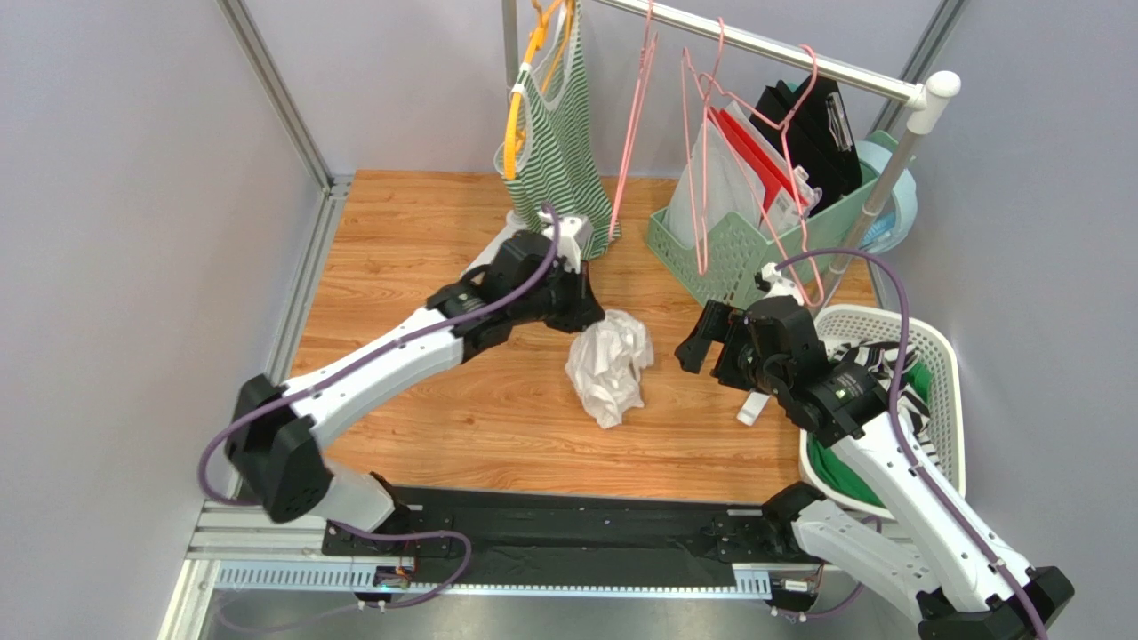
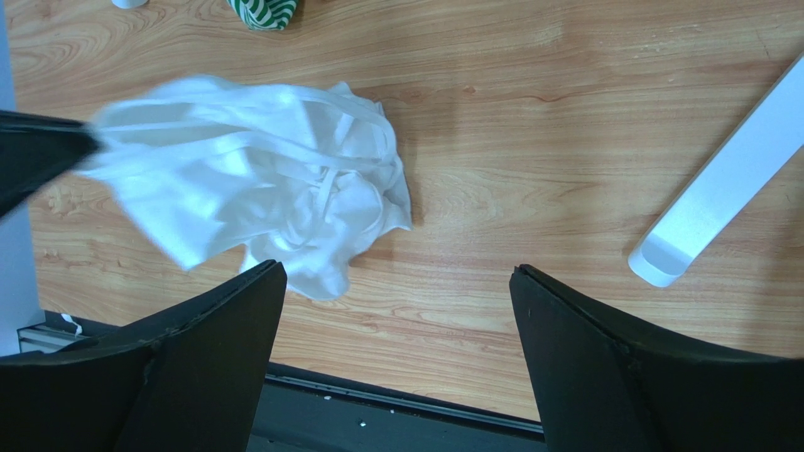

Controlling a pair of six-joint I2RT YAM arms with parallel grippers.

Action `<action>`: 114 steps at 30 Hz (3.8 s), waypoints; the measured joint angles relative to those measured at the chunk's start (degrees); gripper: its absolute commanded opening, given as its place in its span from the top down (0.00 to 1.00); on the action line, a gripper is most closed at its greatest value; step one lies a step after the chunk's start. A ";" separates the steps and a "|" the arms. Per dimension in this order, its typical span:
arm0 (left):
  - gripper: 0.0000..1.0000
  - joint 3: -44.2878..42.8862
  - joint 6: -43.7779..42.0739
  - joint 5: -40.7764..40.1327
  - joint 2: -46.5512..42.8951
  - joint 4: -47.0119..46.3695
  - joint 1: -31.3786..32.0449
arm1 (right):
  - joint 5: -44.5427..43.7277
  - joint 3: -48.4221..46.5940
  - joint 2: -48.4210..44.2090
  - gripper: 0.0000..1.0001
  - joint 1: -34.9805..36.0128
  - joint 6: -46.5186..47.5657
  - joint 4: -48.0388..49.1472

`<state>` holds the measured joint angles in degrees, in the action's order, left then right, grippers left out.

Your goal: Place the tank top on the hanger

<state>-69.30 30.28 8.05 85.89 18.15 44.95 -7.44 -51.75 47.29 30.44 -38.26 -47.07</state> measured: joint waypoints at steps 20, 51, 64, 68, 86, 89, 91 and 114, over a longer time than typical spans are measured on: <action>0.08 29.31 7.08 -13.11 -23.30 15.43 -0.98 | 1.62 1.36 3.06 0.03 0.00 1.29 1.42; 0.07 23.93 -3.67 -6.40 -28.26 14.27 -25.27 | 4.15 -49.51 16.13 0.04 25.75 11.13 -19.80; 0.07 23.96 -3.87 -6.43 -29.88 14.29 -25.27 | -2.40 -86.27 35.95 0.03 -1.36 19.58 -26.64; 0.07 24.20 -3.87 -6.60 -31.19 14.32 -25.27 | -3.74 -84.67 36.28 0.04 -4.04 21.51 -26.77; 0.07 25.55 -4.13 -6.60 -31.47 14.32 -25.29 | -10.56 -67.95 35.93 0.24 -8.31 24.17 -20.85; 0.07 25.55 -4.50 -6.60 -31.47 14.32 -25.29 | -11.96 -67.10 35.91 0.42 -9.01 23.93 -20.57; 0.07 25.55 -4.74 -6.60 -31.47 14.34 -25.29 | -12.83 -66.84 35.91 0.53 -9.18 23.67 -20.22; 0.08 26.12 -4.98 -6.60 -32.81 14.29 -25.29 | -18.08 -75.30 34.71 1.00 -9.25 24.72 -21.38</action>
<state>-43.18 25.30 1.45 53.08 32.45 19.66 -25.52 -127.04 82.00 21.19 -13.54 -68.45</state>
